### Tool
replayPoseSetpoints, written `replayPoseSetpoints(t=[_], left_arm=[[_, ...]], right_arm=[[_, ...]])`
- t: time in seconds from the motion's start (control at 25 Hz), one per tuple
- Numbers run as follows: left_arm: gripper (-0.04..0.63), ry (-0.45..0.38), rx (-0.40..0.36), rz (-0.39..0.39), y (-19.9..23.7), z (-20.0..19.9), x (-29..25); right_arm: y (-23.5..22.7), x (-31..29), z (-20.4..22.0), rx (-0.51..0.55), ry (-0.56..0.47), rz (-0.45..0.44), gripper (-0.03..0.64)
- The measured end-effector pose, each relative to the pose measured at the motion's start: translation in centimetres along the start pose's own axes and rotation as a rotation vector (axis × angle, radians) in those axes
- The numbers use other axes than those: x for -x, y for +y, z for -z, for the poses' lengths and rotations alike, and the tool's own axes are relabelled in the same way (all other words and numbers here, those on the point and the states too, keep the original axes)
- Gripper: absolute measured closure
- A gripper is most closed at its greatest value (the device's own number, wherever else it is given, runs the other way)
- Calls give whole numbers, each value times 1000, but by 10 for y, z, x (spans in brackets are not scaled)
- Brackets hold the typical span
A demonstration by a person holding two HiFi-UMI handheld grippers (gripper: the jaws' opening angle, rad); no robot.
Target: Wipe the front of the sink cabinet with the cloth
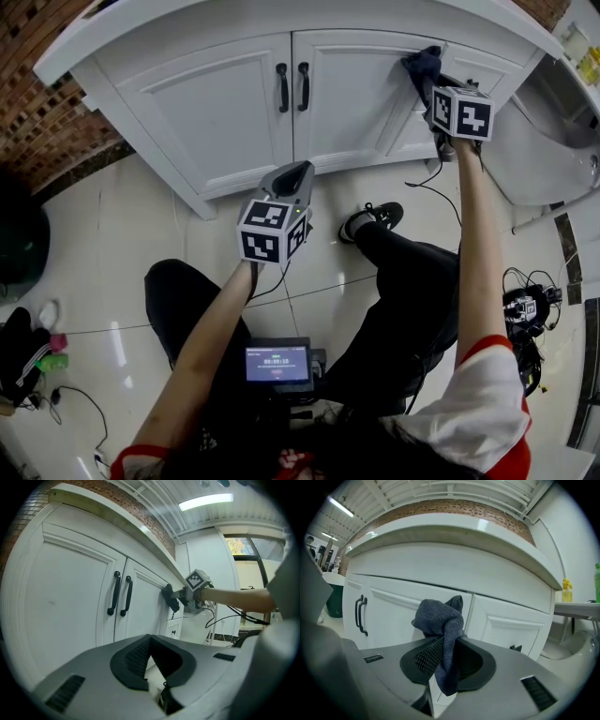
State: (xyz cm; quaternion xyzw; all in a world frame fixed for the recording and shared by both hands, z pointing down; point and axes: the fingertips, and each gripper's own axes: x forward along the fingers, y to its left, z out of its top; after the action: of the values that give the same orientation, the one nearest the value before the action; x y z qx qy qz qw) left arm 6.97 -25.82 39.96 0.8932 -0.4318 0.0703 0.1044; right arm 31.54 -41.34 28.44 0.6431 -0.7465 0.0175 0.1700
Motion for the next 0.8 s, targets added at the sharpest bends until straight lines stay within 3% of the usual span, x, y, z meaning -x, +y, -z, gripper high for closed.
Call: replayPoseSetpoints(t=[0.28,0.8], left_arm=[[560,16,8,-11,9,9,-1],[560,41,8,-23,19,21,-4]], right_arm=[[12,-21,62,-49,91,-7,535],[45,-57,201,-99,362,-25,535]])
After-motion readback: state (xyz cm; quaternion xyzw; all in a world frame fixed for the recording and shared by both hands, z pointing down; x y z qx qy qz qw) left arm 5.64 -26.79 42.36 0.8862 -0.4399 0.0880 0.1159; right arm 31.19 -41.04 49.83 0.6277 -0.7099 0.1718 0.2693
